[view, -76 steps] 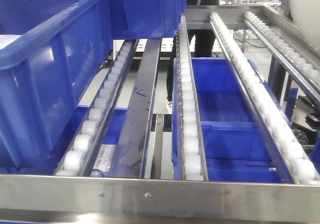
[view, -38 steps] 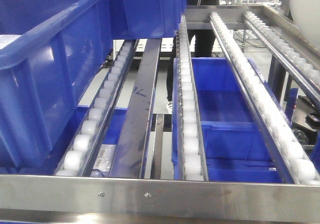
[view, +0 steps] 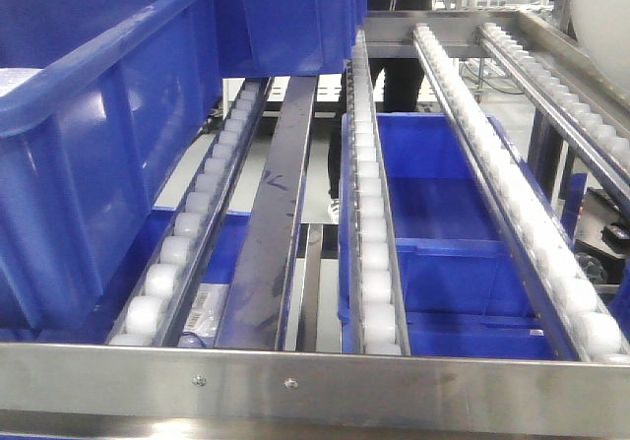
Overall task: Move white bin to right shelf second layer
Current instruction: 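Hold the white bin in the right gripper above the second-tier rollers, then lower the white bin with the right gripper onto the second-tier rollers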
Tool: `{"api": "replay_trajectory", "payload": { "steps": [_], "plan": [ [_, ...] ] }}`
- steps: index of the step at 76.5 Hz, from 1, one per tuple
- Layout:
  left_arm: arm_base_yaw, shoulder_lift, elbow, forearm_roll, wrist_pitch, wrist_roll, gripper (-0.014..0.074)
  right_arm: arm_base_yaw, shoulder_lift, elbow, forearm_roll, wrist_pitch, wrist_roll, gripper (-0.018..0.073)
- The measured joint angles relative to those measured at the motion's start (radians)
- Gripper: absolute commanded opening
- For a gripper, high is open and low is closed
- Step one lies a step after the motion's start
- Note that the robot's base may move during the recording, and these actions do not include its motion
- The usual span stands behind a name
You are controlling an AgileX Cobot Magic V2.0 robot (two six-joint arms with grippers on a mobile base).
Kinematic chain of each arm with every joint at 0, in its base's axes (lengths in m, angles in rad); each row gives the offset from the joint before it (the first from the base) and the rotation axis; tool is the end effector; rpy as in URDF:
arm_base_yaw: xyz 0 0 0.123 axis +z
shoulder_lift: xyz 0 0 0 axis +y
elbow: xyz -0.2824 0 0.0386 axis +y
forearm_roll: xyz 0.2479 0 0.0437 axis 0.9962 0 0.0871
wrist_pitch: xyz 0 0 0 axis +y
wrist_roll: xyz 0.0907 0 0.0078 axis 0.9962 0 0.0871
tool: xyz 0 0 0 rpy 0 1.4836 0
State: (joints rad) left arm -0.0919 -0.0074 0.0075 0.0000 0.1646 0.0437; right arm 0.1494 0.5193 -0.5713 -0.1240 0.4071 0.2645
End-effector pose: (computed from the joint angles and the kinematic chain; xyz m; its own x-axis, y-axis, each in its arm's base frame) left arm 0.0557 -0.0051 0.1960 -0.0730 0.0506 -0.9960 0.0951 0.9945 0.0436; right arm 0.1065 0.0115 0.3292 -0.2715 0.1106 -0.9561 -0.0619 0.9893 0.1321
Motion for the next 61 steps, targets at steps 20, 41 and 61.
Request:
{"api": "replay_trajectory", "payload": {
  "steps": [20, 41, 61],
  "plan": [
    [0.0, 0.0, 0.0, 0.0, 0.0, 0.0, 0.0085, 0.0, 0.098, -0.007, 0.039, 0.033, 0.0, 0.0055],
    [0.0, 0.0, 0.0, 0.0, 0.0, 0.0, 0.0085, 0.0, 0.351, -0.11, 0.088, 0.132, 0.0, 0.0055],
    [0.0, 0.0, 0.0, 0.0, 0.0, 0.0, 0.0085, 0.056, 0.545, -0.198, 0.097, 0.183, 0.0, 0.0055]
  ]
}}
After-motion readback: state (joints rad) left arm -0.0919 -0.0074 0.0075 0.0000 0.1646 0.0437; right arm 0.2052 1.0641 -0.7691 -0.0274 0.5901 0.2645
